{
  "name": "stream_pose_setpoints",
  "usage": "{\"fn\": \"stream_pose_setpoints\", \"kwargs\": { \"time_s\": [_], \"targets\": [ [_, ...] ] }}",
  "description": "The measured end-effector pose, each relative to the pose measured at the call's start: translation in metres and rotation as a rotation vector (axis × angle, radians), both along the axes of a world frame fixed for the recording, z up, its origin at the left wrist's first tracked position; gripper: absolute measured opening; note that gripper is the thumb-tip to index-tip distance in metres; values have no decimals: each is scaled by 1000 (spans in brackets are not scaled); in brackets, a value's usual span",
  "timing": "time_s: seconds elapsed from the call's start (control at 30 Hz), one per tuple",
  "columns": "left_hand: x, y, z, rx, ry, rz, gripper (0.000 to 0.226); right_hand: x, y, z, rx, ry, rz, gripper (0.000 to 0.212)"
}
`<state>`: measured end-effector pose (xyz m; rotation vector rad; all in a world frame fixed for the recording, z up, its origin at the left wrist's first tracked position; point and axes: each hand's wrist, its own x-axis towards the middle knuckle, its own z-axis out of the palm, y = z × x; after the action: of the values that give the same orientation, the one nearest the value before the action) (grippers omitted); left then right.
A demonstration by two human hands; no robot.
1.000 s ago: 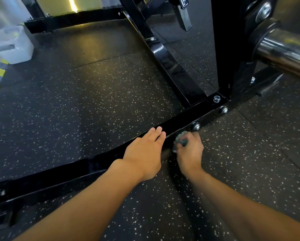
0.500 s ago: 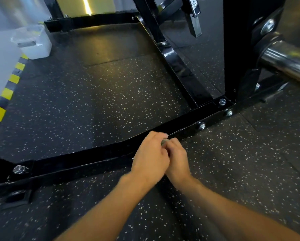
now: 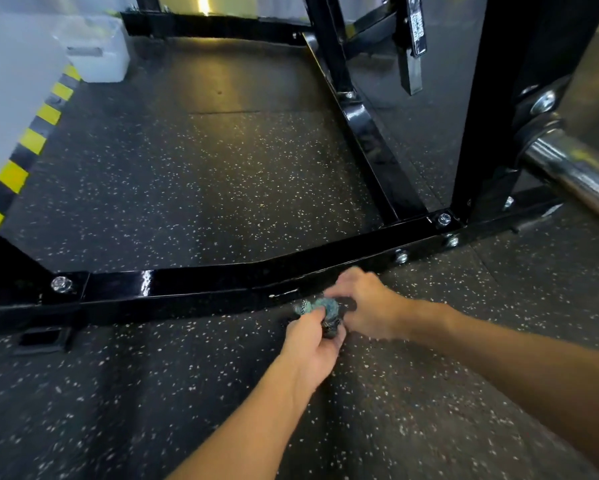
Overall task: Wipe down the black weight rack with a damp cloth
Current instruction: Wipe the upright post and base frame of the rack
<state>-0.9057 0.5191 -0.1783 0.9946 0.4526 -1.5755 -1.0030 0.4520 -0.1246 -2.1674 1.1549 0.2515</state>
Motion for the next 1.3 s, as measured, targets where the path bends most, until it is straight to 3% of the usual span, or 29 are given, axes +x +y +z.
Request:
{"fn": "stream_pose_setpoints", "kwargs": {
  "time_s": [0.07, 0.17, 0.37, 0.43, 0.57, 0.7, 0.8, 0.9, 1.03, 1.2, 1.3],
  "targets": [
    [-7, -18, 4, 48, 8, 69, 29, 2, -24, 15, -169, 62, 17, 60],
    [-12, -43, 17, -36, 24, 110, 30, 11, -53, 17, -272, 130, 142, 63],
    [-30, -68, 1, -16, -158, 142, 22, 20, -89, -3, -164, 51, 171, 48],
    [-38, -68, -10, 28, -150, 190, 17, 18, -92, -9, -157, 29, 188, 47],
    [-43, -64, -14, 104, -48, 323, 27, 19, -97, -11, -145, 6, 190, 45],
    [-39, -52, -5, 3, -206, 296, 22, 19, -98, -10, -155, 14, 190, 43],
    [-41, -62, -8, 75, -259, 188, 21, 19, -95, -10, -158, 8, 178, 43],
    [-32, -57, -7, 77, -244, 93, 21, 20, -91, -8, -196, 55, 198, 45],
    [-13, -39, -9, 74, -195, 239, 21, 37, -87, 0, -212, 119, 328, 50],
    [-24, -52, 1, 45, -75, 104, 31, 55, -81, -2, -169, 138, 392, 58],
    [-10, -39, -1, 32, -68, 193, 30, 51, -84, -7, -166, 95, 374, 58]
  ]
}}
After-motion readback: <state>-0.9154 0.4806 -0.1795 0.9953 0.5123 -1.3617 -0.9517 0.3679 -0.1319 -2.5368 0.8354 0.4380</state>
